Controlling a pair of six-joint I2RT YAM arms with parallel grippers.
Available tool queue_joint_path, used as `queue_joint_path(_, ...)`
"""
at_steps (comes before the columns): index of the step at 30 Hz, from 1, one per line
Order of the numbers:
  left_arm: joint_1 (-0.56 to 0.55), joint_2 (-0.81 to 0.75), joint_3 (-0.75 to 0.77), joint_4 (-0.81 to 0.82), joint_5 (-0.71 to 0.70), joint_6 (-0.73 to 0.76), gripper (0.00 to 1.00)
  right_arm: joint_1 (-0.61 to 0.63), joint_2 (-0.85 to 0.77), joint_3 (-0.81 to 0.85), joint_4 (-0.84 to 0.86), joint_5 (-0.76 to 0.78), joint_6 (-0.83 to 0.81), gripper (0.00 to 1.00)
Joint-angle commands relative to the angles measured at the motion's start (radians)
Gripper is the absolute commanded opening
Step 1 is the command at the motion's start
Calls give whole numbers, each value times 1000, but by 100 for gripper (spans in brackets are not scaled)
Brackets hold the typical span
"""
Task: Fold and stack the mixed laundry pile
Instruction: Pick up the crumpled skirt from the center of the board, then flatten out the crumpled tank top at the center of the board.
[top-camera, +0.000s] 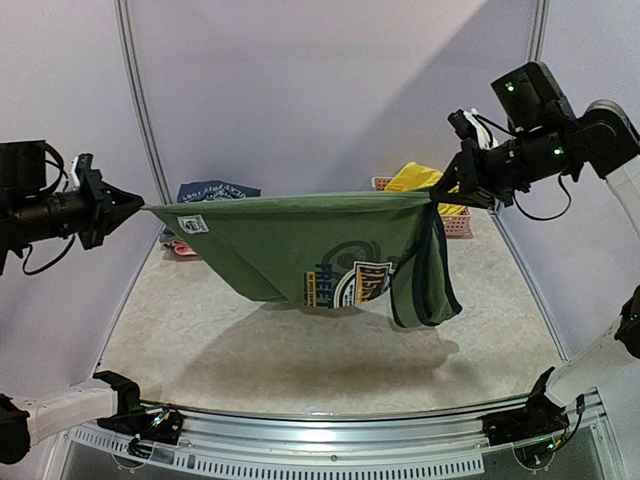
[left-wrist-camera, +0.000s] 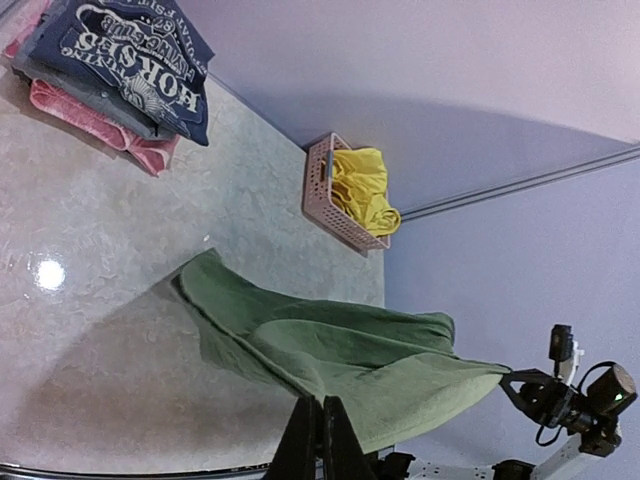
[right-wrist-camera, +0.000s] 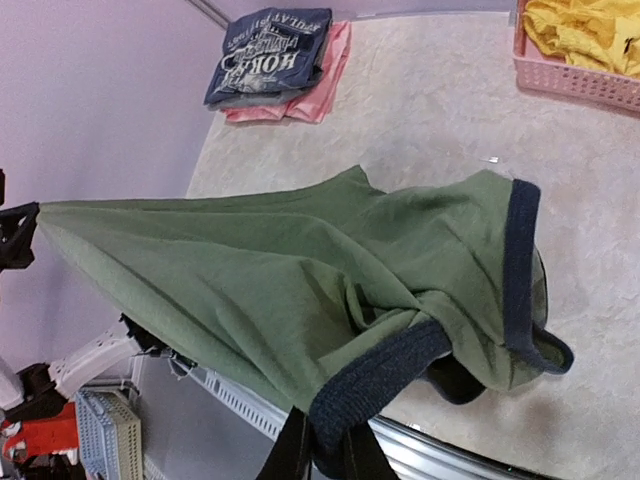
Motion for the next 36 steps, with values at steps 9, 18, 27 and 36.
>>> queue_joint_path(9, -18, -235, -203, -40, 25, -134, 0, 8, -198, -425, 191, -241, 201, 0)
queue_joint_path(18, -18, -150, -13, 124, 150, -80, 0, 10, -218, -199, 177, -441, 155, 0)
queue_joint_path(27, -17, -104, 121, 436, 247, -132, 0, 10, -206, 135, 65, -467, 158, 0)
queue_joint_path(36, -16, -59, 203, 603, 295, -184, 0, 10, -216, 197, -77, -447, 165, 0)
